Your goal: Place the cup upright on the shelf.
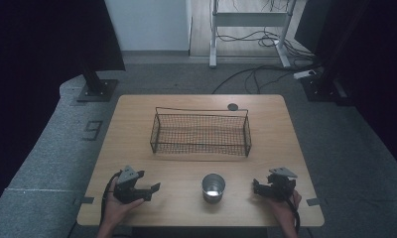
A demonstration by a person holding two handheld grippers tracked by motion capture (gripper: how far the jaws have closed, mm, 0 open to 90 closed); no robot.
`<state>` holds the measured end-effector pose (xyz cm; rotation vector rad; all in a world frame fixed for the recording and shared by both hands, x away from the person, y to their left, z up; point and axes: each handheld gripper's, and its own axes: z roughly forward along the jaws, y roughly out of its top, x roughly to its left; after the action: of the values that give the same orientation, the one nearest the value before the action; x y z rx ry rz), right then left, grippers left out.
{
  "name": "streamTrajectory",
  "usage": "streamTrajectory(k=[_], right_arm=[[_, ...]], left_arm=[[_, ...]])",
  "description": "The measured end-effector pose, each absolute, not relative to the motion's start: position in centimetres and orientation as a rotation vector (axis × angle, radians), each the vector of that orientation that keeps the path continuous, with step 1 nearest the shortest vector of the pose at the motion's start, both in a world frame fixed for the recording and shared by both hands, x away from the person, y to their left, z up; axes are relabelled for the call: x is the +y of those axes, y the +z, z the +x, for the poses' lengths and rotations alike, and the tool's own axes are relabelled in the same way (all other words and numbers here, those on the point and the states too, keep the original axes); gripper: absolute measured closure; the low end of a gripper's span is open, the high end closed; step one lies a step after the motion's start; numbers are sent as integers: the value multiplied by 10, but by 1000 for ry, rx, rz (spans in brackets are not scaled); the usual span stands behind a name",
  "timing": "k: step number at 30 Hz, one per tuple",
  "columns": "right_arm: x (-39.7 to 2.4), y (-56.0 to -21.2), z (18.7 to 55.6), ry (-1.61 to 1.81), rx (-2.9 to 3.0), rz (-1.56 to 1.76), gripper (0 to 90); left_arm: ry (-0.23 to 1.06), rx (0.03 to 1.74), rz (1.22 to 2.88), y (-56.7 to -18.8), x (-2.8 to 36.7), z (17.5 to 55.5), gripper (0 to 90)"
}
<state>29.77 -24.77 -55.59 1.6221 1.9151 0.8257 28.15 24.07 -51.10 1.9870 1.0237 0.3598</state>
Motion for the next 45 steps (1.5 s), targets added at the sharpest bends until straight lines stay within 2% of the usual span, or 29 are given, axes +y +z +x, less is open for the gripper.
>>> streamTrajectory(k=[12,27,45], right_arm=[[-248,-556,297,829,1912,1622,36],[-248,-556,297,827,1909,1623,41],[-248,-556,297,826,1903,1628,46]], left_arm=[[330,954,1956,-492,230,275,155],[268,837,1975,-472,196,276,146],[214,776,2011,-469,162,280,145]])
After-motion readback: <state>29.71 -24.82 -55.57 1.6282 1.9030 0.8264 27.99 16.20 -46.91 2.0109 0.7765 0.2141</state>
